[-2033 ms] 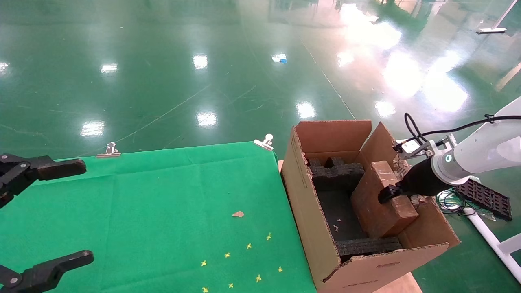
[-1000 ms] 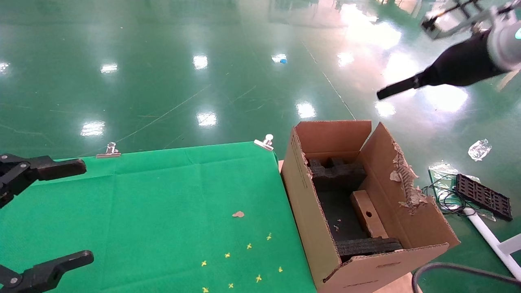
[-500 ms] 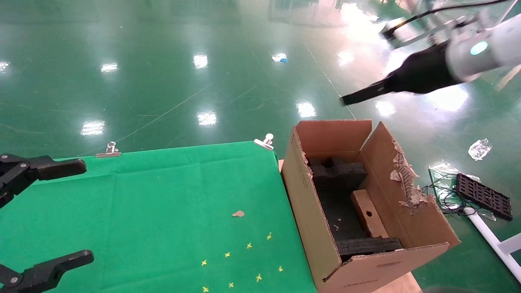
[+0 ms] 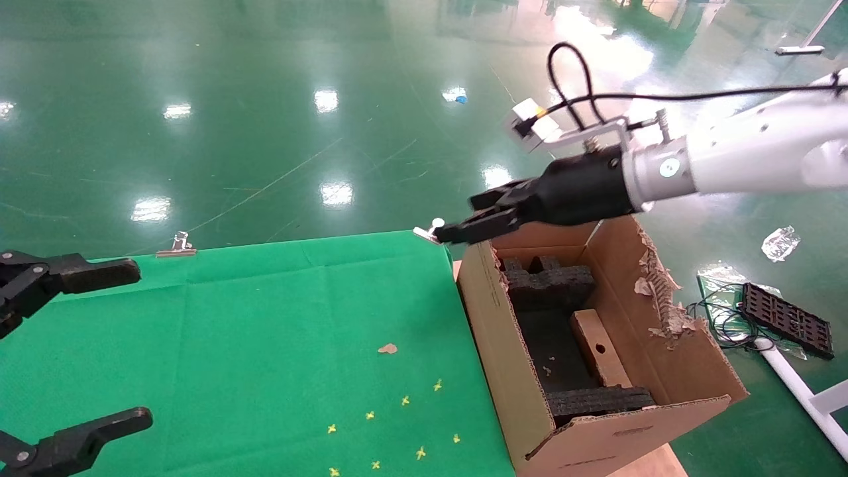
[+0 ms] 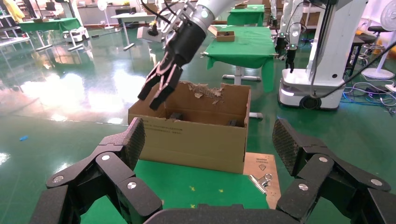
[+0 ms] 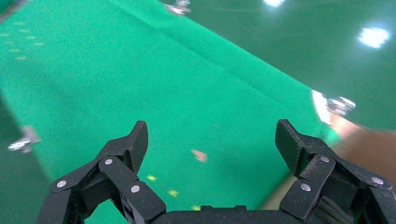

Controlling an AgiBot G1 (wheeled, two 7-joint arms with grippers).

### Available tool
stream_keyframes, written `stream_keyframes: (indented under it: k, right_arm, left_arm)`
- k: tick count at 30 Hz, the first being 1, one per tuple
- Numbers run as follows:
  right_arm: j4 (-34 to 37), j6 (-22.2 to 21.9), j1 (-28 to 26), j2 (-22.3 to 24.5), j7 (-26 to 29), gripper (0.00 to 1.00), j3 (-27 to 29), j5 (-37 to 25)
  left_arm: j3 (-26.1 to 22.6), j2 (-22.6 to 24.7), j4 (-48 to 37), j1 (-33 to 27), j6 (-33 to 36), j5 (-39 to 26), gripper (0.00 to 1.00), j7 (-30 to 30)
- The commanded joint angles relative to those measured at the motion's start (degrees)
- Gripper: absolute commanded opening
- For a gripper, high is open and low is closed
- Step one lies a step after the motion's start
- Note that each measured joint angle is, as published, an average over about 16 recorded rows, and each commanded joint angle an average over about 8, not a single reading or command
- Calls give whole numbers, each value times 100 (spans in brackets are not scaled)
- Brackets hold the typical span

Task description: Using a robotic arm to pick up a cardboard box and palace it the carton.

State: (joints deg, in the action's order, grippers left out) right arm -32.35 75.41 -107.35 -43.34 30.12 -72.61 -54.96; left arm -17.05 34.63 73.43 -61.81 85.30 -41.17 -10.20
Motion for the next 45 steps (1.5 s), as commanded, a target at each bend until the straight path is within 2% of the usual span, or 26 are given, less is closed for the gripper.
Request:
stream_keyframes:
  k: [1, 34, 40, 45]
  right_arm:
    - [-212, 53, 236, 43, -100, 100, 291, 67]
    - [-3746, 934, 4161, 756, -1760, 100, 5143, 1190]
    - [-4203, 1048, 4673, 844, -1956, 100, 5777, 1337]
    - [-4317, 1078, 4803, 868, -1992, 100, 5940, 1385]
  left_arm:
    - [-1, 0, 0, 0, 0, 0, 100, 0]
    - [-11, -4, 0, -2, -4, 7, 100, 5]
    - [-12, -5, -1, -2, -6, 9, 100, 6]
    - [-12, -6, -2, -1, -7, 10, 100, 7]
